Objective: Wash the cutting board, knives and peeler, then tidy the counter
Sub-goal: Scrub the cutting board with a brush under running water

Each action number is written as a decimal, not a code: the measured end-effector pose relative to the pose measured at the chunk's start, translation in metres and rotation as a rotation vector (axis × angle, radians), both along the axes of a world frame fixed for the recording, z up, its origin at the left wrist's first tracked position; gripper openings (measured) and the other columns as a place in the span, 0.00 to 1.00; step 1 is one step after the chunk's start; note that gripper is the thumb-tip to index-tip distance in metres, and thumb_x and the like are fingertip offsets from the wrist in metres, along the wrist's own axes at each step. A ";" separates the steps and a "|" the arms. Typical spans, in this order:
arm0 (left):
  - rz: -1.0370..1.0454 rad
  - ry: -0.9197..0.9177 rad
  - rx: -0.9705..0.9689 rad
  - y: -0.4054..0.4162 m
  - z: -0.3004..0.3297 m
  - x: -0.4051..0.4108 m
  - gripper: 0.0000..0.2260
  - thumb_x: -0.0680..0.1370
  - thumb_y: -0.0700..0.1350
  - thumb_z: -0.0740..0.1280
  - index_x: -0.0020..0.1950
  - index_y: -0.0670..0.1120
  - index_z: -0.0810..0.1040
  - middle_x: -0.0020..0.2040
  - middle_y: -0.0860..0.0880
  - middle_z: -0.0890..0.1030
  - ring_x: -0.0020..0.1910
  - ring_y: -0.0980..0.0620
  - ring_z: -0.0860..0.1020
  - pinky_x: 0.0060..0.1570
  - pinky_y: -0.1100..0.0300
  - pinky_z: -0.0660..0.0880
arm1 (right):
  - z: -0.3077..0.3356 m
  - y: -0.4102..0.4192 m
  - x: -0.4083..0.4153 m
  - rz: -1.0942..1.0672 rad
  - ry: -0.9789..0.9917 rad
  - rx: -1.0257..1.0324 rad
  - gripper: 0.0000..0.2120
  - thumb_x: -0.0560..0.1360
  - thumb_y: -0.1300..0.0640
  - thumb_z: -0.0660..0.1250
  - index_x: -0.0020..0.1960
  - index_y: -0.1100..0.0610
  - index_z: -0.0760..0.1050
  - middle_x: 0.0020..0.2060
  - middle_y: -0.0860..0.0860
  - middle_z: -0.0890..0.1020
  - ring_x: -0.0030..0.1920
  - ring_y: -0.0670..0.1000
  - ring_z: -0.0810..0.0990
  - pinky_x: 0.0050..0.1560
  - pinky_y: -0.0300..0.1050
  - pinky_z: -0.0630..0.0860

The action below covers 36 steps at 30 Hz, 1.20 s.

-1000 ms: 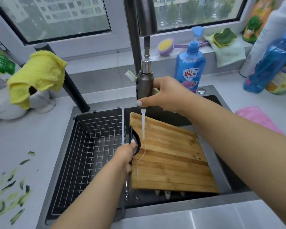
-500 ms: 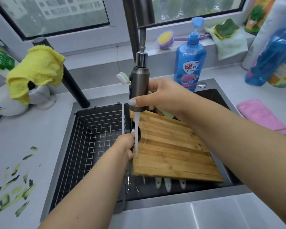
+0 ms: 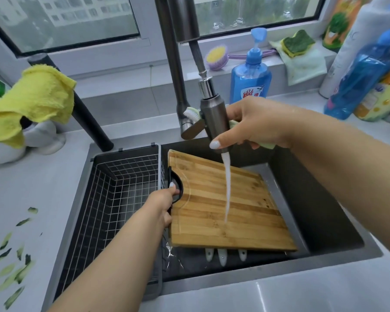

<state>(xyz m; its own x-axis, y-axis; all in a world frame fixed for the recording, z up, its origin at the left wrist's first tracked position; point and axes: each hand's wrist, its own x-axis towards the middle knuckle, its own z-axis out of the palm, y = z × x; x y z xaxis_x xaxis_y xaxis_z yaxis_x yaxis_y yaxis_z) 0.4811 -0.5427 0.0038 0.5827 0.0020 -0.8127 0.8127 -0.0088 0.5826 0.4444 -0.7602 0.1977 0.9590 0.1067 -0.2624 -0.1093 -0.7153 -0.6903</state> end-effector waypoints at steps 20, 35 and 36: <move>0.005 -0.043 -0.011 0.003 -0.015 -0.012 0.11 0.82 0.51 0.60 0.53 0.43 0.75 0.45 0.41 0.81 0.37 0.42 0.81 0.35 0.48 0.78 | -0.033 0.047 0.038 0.013 -0.101 0.119 0.20 0.69 0.46 0.75 0.57 0.51 0.77 0.48 0.43 0.80 0.42 0.42 0.77 0.37 0.33 0.72; -0.006 -0.053 0.010 0.004 -0.018 -0.016 0.14 0.82 0.51 0.61 0.60 0.42 0.76 0.50 0.38 0.82 0.45 0.38 0.82 0.39 0.43 0.80 | -0.030 0.017 0.054 -0.039 -0.209 -0.147 0.18 0.70 0.45 0.73 0.58 0.49 0.76 0.50 0.48 0.81 0.49 0.49 0.79 0.47 0.44 0.77; -0.006 -0.049 0.012 0.005 -0.018 -0.016 0.14 0.82 0.51 0.61 0.59 0.42 0.76 0.50 0.38 0.82 0.45 0.38 0.82 0.39 0.44 0.79 | -0.029 0.013 0.053 -0.040 -0.206 -0.167 0.18 0.71 0.45 0.73 0.58 0.49 0.75 0.50 0.48 0.81 0.49 0.49 0.79 0.47 0.43 0.77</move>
